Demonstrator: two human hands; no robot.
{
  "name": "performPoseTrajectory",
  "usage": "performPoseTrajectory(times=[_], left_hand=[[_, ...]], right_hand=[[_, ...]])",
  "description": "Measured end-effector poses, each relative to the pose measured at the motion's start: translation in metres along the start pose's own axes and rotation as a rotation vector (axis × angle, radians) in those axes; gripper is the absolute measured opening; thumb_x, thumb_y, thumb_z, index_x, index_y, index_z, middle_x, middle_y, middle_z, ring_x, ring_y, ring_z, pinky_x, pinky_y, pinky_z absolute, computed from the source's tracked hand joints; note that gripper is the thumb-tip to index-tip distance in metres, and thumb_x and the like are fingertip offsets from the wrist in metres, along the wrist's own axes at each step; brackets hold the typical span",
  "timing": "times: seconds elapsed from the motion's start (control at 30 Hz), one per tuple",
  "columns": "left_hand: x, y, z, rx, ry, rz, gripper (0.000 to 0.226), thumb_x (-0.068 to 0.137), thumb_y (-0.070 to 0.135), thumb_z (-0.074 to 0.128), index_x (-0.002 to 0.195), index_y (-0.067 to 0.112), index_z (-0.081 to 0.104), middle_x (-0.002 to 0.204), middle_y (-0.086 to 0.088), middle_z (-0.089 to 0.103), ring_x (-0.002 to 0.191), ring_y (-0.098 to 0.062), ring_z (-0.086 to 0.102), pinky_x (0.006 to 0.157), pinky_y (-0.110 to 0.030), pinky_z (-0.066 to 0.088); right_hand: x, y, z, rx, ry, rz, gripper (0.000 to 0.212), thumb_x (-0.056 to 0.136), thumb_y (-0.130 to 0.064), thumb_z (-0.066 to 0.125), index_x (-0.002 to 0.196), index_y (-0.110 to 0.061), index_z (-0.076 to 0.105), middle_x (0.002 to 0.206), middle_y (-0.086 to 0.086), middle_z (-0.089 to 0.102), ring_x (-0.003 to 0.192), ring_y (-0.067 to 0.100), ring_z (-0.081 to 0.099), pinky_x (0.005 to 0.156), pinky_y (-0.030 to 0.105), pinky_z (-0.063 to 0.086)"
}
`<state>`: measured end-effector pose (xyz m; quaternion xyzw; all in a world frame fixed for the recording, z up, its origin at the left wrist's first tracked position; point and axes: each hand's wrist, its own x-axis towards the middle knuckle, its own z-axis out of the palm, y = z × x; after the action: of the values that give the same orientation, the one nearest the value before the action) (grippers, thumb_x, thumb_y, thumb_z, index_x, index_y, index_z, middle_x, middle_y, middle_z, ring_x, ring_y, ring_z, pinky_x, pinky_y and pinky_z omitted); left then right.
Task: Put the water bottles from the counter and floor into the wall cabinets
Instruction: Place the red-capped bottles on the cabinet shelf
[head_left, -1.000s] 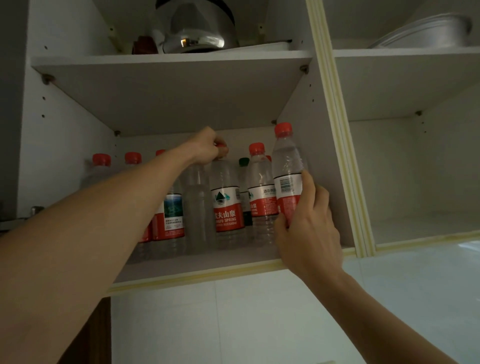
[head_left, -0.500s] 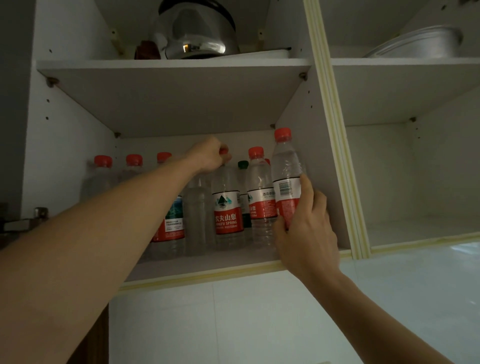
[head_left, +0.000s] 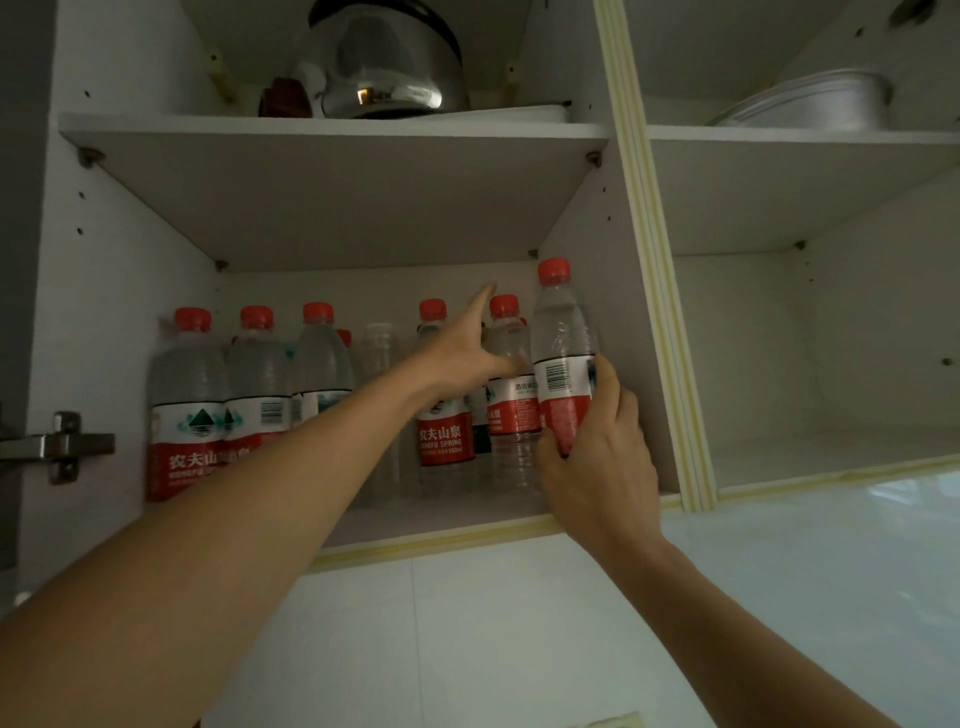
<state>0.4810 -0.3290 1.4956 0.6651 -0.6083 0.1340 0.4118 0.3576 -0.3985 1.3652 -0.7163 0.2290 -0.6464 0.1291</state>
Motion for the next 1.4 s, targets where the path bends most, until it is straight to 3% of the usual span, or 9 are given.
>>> performPoseTrajectory(times=[0.17,0.3,0.37,0.47,0.63,0.87,1.13,1.27,1.4], left_hand=[[0.007,-0.002,-0.003,-0.055,-0.021,0.061,0.112,0.073,0.018,0.087,0.158,0.036,0.017,0.157,-0.003,0.038,0.139,-0.02,0.042,0.111,-0.039,0.042],[0.016,-0.006,-0.007,0.224,0.0,0.135,0.106,0.073,0.037,0.087,0.157,0.032,0.022,0.156,0.002,0.041,0.144,-0.021,0.037,0.117,-0.043,0.034],[0.02,-0.011,-0.008,0.395,0.034,0.1,0.105,0.072,0.051,0.083,0.156,0.037,0.021,0.154,0.001,0.043,0.145,-0.027,0.033,0.117,-0.052,0.029],[0.025,-0.02,-0.008,0.546,0.095,0.021,0.098,0.074,0.065,0.073,0.154,0.044,0.021,0.151,-0.007,0.043,0.143,-0.034,0.025,0.114,-0.051,0.025],[0.034,-0.025,-0.005,0.705,0.129,0.024,0.091,0.078,0.075,0.061,0.153,0.039,0.024,0.146,-0.01,0.049,0.139,-0.034,0.026,0.107,-0.047,0.02],[0.035,-0.028,0.002,0.922,0.149,0.094,0.088,0.083,0.082,0.042,0.152,0.031,0.023,0.137,-0.007,0.059,0.136,-0.031,0.036,0.113,-0.054,0.01],[-0.005,-0.047,0.011,0.903,0.244,0.261,0.101,0.079,0.07,0.063,0.157,0.027,0.014,0.159,-0.015,0.016,0.148,-0.034,0.01,0.121,-0.051,0.002],[-0.023,-0.068,0.021,0.921,0.225,0.213,0.119,0.074,0.069,0.072,0.159,0.03,-0.003,0.164,-0.012,-0.008,0.151,-0.035,-0.008,0.12,-0.053,0.001],[-0.025,-0.074,0.02,0.947,0.216,0.224,0.124,0.069,0.067,0.077,0.159,0.028,0.001,0.163,-0.015,-0.008,0.151,-0.036,-0.011,0.12,-0.054,0.004]], right_hand=[[-0.001,0.002,0.0,0.003,0.002,-0.008,0.085,0.09,-0.032,0.066,0.154,-0.027,0.011,0.135,0.002,0.042,0.116,0.022,0.053,0.088,0.04,0.052],[-0.002,0.003,0.001,0.002,0.016,-0.025,0.083,0.091,-0.031,0.066,0.153,-0.027,0.012,0.134,0.001,0.043,0.113,0.02,0.053,0.087,0.037,0.051],[-0.001,0.003,0.001,0.0,0.013,-0.029,0.083,0.09,-0.031,0.066,0.154,-0.026,0.012,0.133,0.002,0.043,0.113,0.02,0.053,0.087,0.037,0.052],[-0.001,0.003,0.0,-0.002,0.015,-0.027,0.083,0.09,-0.031,0.066,0.153,-0.026,0.012,0.133,0.002,0.043,0.112,0.021,0.053,0.087,0.039,0.053],[0.0,0.002,0.0,-0.01,0.009,-0.023,0.083,0.091,-0.031,0.066,0.154,-0.026,0.012,0.135,0.003,0.043,0.114,0.022,0.053,0.087,0.039,0.052],[0.004,0.002,-0.003,-0.043,-0.047,0.032,0.081,0.094,-0.031,0.064,0.155,-0.025,0.012,0.141,0.005,0.045,0.127,0.028,0.047,0.1,0.045,0.047],[0.015,-0.003,-0.008,-0.134,-0.183,0.147,0.076,0.093,-0.036,0.067,0.15,-0.023,0.018,0.134,0.012,0.055,0.117,0.036,0.059,0.093,0.05,0.052],[0.034,-0.005,-0.006,-0.151,-0.313,0.228,0.065,0.09,-0.035,0.072,0.137,-0.02,0.03,0.127,0.013,0.061,0.111,0.036,0.063,0.088,0.048,0.053],[0.054,-0.009,0.004,-0.123,-0.406,0.288,0.065,0.087,-0.026,0.075,0.134,-0.015,0.032,0.128,0.015,0.058,0.114,0.036,0.062,0.093,0.051,0.054]])
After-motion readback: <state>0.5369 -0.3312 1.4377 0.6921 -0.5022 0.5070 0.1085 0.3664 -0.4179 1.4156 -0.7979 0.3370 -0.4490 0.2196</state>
